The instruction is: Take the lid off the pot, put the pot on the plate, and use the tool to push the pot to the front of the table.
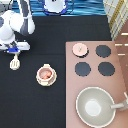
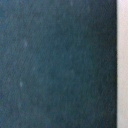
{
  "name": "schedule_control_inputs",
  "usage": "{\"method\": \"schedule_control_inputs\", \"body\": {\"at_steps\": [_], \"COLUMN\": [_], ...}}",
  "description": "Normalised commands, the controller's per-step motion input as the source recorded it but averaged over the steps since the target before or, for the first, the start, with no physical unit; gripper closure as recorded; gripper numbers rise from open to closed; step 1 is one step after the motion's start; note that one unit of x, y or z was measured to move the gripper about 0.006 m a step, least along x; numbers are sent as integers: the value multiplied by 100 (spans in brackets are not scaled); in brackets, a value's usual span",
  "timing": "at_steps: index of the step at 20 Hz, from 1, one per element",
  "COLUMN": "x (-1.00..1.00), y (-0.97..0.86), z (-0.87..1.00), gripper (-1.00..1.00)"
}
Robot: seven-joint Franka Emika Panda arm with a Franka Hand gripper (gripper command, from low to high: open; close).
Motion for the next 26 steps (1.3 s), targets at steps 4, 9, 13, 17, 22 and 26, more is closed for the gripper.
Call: {"method": "schedule_control_inputs", "body": {"at_steps": [4, 9, 13, 17, 22, 26], "x": [19, 10, -31, -39, -35, -29], "y": [-16, 22, 71, 75, 71, 66], "z": [-6, 39, 81, 85, 76, 64], "gripper": [100, 100, 100, 100, 100, 100]}}
